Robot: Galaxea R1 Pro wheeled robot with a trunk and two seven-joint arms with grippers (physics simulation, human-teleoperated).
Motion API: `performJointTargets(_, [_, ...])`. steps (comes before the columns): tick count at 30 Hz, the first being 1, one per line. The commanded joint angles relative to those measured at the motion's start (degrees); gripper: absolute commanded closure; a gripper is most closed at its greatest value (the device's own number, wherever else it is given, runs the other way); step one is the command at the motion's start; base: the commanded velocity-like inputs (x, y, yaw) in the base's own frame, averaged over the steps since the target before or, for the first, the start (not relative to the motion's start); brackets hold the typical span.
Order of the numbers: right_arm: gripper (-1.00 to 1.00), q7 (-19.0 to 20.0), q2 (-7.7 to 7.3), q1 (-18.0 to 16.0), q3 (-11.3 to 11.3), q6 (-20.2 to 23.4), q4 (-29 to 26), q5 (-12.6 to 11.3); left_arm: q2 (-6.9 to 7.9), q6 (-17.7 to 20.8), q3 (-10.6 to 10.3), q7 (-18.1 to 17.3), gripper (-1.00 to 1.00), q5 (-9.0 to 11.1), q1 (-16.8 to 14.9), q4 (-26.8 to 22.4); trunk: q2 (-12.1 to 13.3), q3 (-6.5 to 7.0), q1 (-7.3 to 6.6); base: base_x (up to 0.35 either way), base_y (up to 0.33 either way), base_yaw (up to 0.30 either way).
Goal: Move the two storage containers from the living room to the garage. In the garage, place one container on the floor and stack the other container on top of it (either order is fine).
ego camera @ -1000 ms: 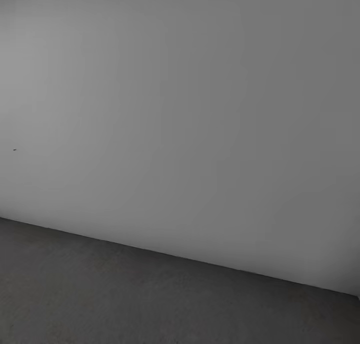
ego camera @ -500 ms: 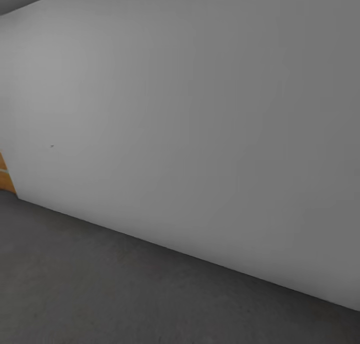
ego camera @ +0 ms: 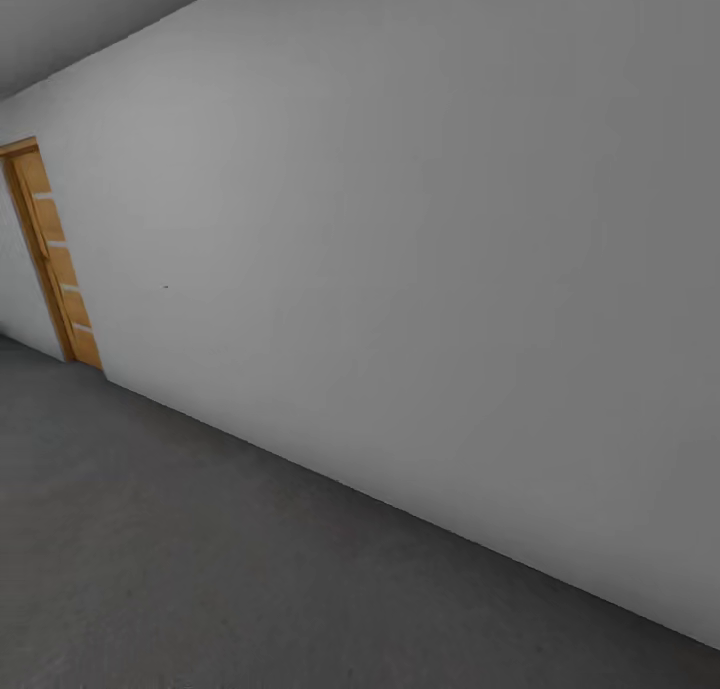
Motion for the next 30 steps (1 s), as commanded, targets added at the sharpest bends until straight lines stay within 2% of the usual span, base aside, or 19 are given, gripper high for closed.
performJointTargets(1, [-1.0,-0.1,-0.01,0.0,0.1,-0.2,0.0,0.2,0.01,-0.1,-0.1,0.1,-1.0,0.2,0.0,0.0,0.0,-0.04,0.0,0.0,0.0,0.279])
performJointTargets(17, [-1.0,-0.1,-0.04,0.0,0.2,-0.3,0.0,0.5,0.02,-0.1,-0.1,0.1,-1.0,0.2,0.0,0.0,0.0,-0.04,0.0,0.0,0.0,0.279])
performJointTargets(30, [-1.0,-0.2,-0.06,0.0,0.2,-2.6,0.1,0.5,-0.03,-0.1,-0.2,0.1,-1.0,0.2,0.0,0.0,0.0,-0.04,0.0,0.0,0.0,0.279])
